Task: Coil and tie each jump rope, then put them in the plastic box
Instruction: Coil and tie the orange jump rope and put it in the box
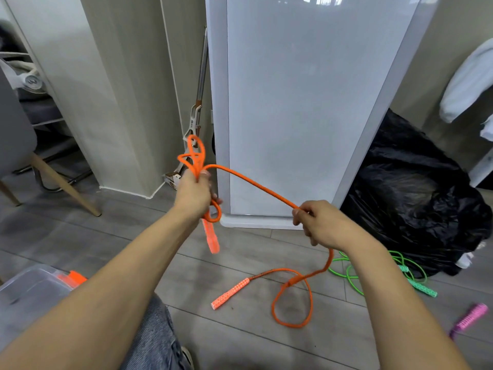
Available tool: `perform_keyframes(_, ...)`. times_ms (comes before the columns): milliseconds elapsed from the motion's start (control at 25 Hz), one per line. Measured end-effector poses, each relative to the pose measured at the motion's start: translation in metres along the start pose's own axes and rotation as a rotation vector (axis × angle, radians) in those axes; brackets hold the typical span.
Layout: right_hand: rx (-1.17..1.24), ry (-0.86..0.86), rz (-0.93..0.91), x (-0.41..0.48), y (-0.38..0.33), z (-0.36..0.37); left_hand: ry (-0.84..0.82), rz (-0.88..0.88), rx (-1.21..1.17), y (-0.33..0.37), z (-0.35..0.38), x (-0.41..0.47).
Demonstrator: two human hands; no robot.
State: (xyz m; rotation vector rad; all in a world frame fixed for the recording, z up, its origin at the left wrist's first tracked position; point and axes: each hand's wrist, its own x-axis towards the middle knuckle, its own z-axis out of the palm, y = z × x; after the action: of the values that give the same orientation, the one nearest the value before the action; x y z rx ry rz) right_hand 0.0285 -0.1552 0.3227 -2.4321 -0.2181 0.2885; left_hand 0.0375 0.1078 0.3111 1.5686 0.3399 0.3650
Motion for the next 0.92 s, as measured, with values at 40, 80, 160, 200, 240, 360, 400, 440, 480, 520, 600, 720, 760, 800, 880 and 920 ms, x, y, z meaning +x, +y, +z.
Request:
perform_keyframes(40,-0.024,0.036,0.029,0.0,0.004,-0.005,0.067,-0.017,-0.003,0.0,-0.004,0.003)
perform_keyframes(80,-0.046,0.107,0.043,0.001,0.006,-0.01,0.101,-0.039,-0.002,-0.001,-0.006,0.004)
perform_keyframes(160,-0.031,0.3,0.029,0.001,0.004,-0.014,0.075,-0.093,-0.059,-0.002,-0.004,0.002)
perform_keyframes(200,0.006,0.369,0.01,0.001,0.0,-0.013,0.032,-0.119,-0.101,-0.001,0.0,-0.002)
perform_keyframes(240,0.04,0.394,-0.011,0.0,-0.006,-0.01,-0.022,-0.138,-0.135,0.0,0.004,-0.006)
perform_keyframes(360,0.007,0.308,-0.101,-0.004,-0.024,0.011,-0.2,-0.187,-0.186,0.004,0.019,-0.024)
perform_keyframes(400,-0.026,0.272,-0.137,-0.005,-0.03,0.019,-0.249,-0.21,-0.201,0.004,0.023,-0.03)
perform_keyframes(440,-0.051,0.242,-0.174,-0.007,-0.036,0.026,-0.287,-0.233,-0.223,0.004,0.028,-0.036)
perform_keyframes(480,-0.071,0.216,-0.207,-0.007,-0.042,0.033,-0.313,-0.247,-0.241,0.004,0.032,-0.041)
perform_keyframes(520,-0.087,0.192,-0.234,-0.009,-0.046,0.04,-0.323,-0.253,-0.246,0.004,0.036,-0.044)
perform_keyframes(600,-0.121,0.153,-0.261,-0.011,-0.051,0.05,-0.316,-0.252,-0.224,0.003,0.041,-0.047)
perform_keyframes(720,-0.165,0.125,-0.283,-0.012,-0.05,0.056,-0.311,-0.306,-0.183,-0.002,0.043,-0.047)
perform_keyframes(760,-0.187,0.114,-0.284,-0.013,-0.049,0.057,-0.314,-0.341,-0.176,-0.004,0.043,-0.046)
perform_keyframes(800,-0.208,0.107,-0.284,-0.013,-0.049,0.058,-0.32,-0.38,-0.175,-0.005,0.042,-0.047)
perform_keyframes(880,-0.248,0.105,-0.288,-0.014,-0.05,0.059,-0.345,-0.45,-0.17,-0.003,0.041,-0.049)
perform_keyframes(920,-0.261,0.109,-0.292,-0.015,-0.05,0.058,-0.363,-0.468,-0.166,-0.002,0.04,-0.05)
